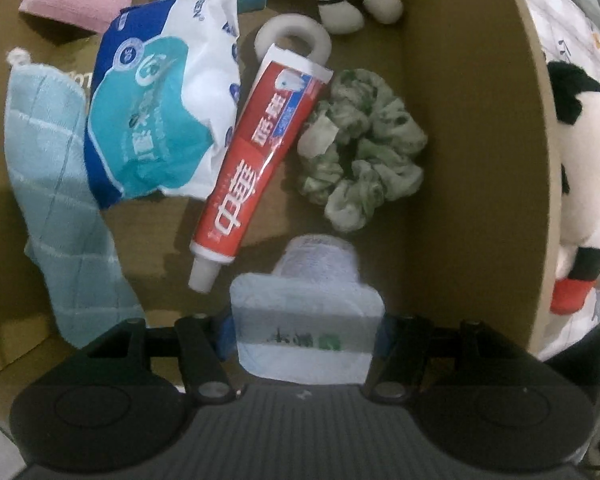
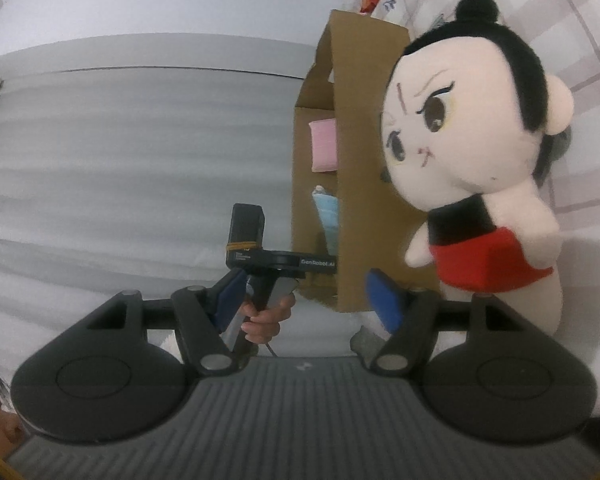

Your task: Organize soft objects

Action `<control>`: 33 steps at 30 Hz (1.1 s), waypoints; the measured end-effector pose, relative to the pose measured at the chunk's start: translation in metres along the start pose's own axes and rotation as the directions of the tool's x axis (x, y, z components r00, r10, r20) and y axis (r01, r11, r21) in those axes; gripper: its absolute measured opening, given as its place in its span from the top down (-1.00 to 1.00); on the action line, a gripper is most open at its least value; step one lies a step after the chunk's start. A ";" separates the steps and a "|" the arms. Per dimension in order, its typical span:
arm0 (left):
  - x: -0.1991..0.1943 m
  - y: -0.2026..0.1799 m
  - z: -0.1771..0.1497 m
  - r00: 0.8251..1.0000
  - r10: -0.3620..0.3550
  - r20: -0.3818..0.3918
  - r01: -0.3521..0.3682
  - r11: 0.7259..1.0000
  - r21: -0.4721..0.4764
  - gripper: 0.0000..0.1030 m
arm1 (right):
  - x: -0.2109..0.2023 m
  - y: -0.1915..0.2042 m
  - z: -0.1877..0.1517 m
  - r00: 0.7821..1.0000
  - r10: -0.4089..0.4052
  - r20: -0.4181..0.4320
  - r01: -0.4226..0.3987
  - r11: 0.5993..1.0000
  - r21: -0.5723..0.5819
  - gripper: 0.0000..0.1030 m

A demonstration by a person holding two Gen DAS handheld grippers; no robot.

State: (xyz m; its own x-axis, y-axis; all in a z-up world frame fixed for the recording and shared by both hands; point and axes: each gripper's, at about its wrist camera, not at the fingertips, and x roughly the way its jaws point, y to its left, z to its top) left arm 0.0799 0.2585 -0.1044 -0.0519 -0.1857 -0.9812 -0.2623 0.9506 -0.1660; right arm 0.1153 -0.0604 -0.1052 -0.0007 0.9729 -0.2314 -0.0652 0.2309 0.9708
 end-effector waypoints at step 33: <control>-0.126 -0.049 -0.169 0.621 0.239 0.746 -0.251 0.963 -0.099 -0.93 | 0.058 0.119 -0.096 0.852 -0.389 0.351 0.520 0.710 -0.474 -0.81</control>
State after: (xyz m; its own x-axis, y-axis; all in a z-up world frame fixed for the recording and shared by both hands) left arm -0.0637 0.1929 0.0443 0.6241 0.2974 -0.7226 -0.3351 0.9372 0.0963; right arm 0.0113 0.0220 -0.0088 0.3751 0.7442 -0.5527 -0.5200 0.6625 0.5392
